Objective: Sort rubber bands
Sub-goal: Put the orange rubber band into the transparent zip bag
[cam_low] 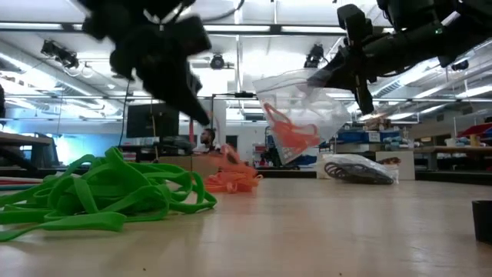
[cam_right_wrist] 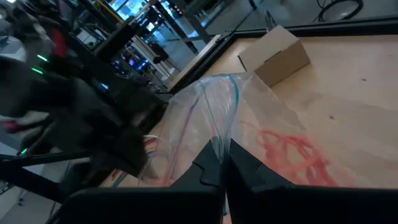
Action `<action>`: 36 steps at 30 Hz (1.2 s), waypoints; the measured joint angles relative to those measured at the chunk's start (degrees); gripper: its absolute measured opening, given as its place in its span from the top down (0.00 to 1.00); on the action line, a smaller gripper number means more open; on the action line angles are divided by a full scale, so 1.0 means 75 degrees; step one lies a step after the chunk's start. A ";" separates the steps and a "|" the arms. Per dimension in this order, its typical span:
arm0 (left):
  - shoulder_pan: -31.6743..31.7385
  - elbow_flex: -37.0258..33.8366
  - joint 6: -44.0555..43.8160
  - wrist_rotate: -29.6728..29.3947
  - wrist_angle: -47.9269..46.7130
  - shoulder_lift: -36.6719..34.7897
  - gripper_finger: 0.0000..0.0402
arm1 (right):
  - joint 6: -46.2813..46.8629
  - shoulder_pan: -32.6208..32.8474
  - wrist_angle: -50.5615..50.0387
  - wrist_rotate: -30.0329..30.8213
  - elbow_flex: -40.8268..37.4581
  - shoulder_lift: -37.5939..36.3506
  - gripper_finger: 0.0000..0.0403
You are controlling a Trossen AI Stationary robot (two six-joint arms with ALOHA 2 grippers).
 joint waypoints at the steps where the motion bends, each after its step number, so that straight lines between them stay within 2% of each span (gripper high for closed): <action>1: -0.0010 0.0262 0.0126 -0.0077 -0.0357 -0.0099 0.99 | -0.0001 -0.0004 -0.0007 0.0001 0.0000 0.0031 1.00; 6: -0.0010 0.1430 0.0708 -0.0311 -0.1426 -0.0272 1.00 | 0.0017 -0.0020 -0.0014 -0.0002 0.0000 0.0047 0.99; 15: 0.0236 0.2672 0.1915 -0.1064 -0.1218 -0.0075 1.00 | 0.0231 -0.0015 0.0064 -0.0002 0.0000 0.0044 1.00; 20: 0.0655 0.3227 0.2445 -0.1186 -0.0867 0.0464 1.00 | 0.0402 -0.0015 0.0094 0.0031 0.0000 0.0044 0.99; 29: 0.1100 0.4140 0.2509 -0.1583 -0.0654 0.1682 1.00 | 0.0396 0.0077 0.0094 0.0038 0.0000 0.0041 1.00; 36: 0.1185 0.4451 0.2692 -0.1798 -0.0676 0.2026 1.00 | 0.0383 0.0087 0.0091 0.0057 0.0000 0.0041 0.99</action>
